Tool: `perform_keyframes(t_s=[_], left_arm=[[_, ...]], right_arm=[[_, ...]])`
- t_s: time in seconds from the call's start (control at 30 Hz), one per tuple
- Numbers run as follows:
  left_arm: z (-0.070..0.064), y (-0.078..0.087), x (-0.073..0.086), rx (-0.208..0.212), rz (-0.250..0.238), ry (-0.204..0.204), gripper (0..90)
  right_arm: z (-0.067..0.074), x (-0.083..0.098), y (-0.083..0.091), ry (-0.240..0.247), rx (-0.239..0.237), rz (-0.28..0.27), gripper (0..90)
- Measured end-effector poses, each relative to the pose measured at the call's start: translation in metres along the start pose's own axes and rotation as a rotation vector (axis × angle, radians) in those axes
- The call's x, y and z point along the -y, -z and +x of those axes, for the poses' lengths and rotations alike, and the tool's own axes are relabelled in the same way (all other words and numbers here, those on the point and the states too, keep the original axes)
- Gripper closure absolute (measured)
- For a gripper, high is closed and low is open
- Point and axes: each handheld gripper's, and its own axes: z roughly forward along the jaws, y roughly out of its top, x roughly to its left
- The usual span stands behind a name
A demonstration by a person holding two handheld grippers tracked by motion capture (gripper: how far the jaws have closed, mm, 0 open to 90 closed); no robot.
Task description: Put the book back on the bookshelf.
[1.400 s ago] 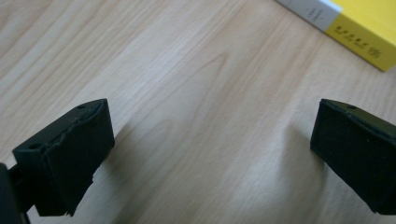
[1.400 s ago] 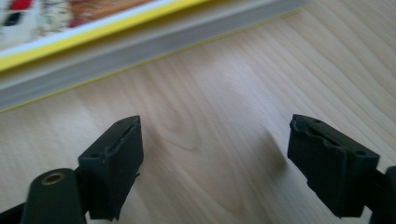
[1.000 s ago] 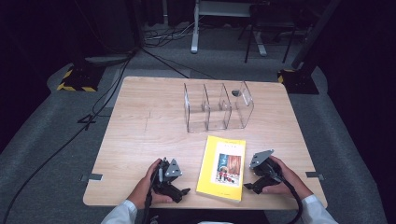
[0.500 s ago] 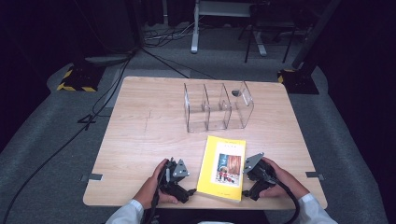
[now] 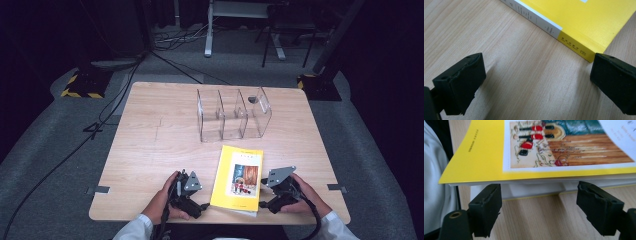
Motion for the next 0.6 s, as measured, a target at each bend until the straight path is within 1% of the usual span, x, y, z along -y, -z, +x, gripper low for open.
perform_keyframes(t_s=[0.03,0.07,0.1,0.13,0.17,0.23,0.3,0.33,0.37,0.4,0.43,0.47,0.5,0.53,0.6], left_arm=[[-0.001,0.0,0.0,0.002,0.001,0.0,0.6],[-0.001,0.0,0.0,0.002,0.001,0.0,0.6],[-0.001,0.0,0.0,0.003,0.002,0.001,0.6],[-0.003,0.0,0.0,0.0,0.002,0.0,0.6],[-0.005,0.002,0.0,-0.008,0.003,0.002,1.4],[-0.011,0.006,-0.001,-0.017,-0.007,-0.034,9.2],[-0.016,0.012,-0.004,0.016,-0.047,-0.043,24.9],[-0.02,0.013,-0.007,0.027,-0.063,-0.044,22.5],[-0.023,0.015,-0.01,0.033,-0.078,-0.043,17.6],[-0.027,0.015,-0.013,0.045,-0.091,-0.049,16.2],[-0.033,0.015,-0.018,0.066,-0.101,-0.063,17.6],[-0.037,0.013,-0.021,0.073,-0.103,-0.073,17.3],[-0.044,0.01,-0.025,0.078,-0.102,-0.091,17.3],[-0.053,0.005,-0.031,0.072,-0.098,-0.125,17.3],[-0.063,-0.002,-0.038,0.075,-0.094,-0.148,17.4]], right_arm=[[-0.001,0.0,0.002,-0.011,0.003,-0.028,21.2],[-0.001,0.0,0.002,-0.011,0.003,-0.028,21.2],[-0.003,0.0,0.005,-0.028,-0.004,-0.056,21.2],[-0.004,0.0,0.006,-0.041,-0.008,-0.07,21.2],[-0.004,0.0,0.006,-0.041,-0.007,-0.074,21.1],[-0.003,-0.002,0.006,-0.038,0.001,-0.081,21.3],[-0.003,-0.003,0.007,-0.04,0.004,-0.095,21.3],[-0.003,-0.004,0.008,-0.048,0.003,-0.106,21.3],[-0.003,-0.005,0.009,-0.052,0.002,-0.114,21.3],[-0.004,-0.006,0.009,-0.056,-0.001,-0.121,21.4],[-0.004,-0.007,0.01,-0.058,0.002,-0.128,21.4],[-0.004,-0.007,0.01,-0.058,0.002,-0.13,21.4],[-0.004,-0.008,0.01,-0.058,0.003,-0.13,21.4],[-0.004,-0.008,0.011,-0.058,0.005,-0.131,21.4],[-0.004,-0.009,0.011,-0.059,0.004,-0.134,21.4]])
